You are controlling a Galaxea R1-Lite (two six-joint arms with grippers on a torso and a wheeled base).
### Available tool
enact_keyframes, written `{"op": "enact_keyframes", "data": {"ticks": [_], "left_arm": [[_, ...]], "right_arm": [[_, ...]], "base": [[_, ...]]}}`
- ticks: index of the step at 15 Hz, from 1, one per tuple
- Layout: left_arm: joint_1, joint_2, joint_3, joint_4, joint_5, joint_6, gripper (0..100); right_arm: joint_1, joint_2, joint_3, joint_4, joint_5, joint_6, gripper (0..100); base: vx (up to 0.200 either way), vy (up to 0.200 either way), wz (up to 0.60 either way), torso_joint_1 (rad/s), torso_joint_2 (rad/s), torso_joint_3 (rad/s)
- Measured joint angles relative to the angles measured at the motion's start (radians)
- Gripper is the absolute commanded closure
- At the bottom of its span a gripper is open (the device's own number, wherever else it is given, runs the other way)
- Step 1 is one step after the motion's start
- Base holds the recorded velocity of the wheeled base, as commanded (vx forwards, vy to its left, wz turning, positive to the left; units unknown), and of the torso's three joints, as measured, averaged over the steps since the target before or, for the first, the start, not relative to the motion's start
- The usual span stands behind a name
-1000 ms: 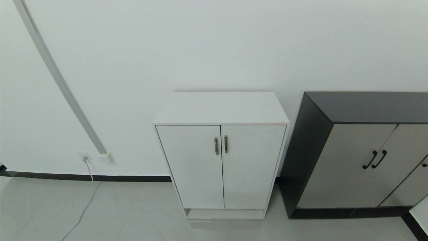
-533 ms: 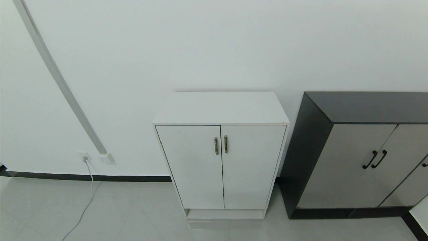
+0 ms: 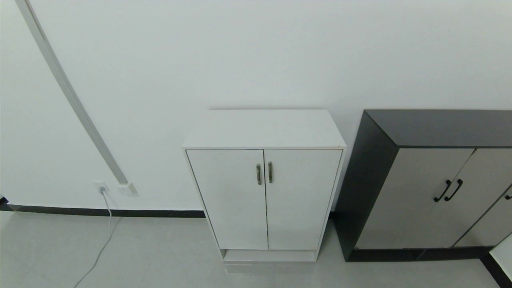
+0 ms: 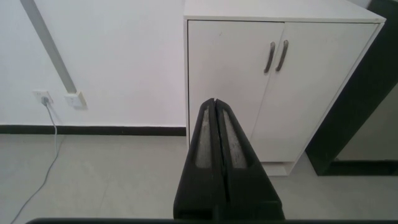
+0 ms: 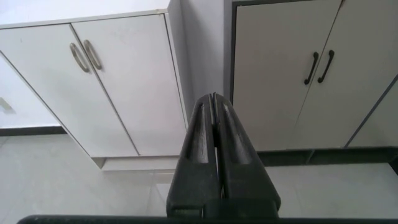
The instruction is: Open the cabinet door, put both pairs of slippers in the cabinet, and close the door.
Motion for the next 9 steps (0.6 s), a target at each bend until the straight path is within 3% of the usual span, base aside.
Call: {"op": "enact_keyframes", "data": {"ticks": [9], "left_arm": [[0.0, 0.0, 0.0, 0.0, 0.0, 0.0, 100]], "right_arm": [[0.0, 0.0, 0.0, 0.0, 0.001, -0.004, 100]], "base": [[0.0, 0.0, 0.0, 0.0, 0.0, 0.0]]}}
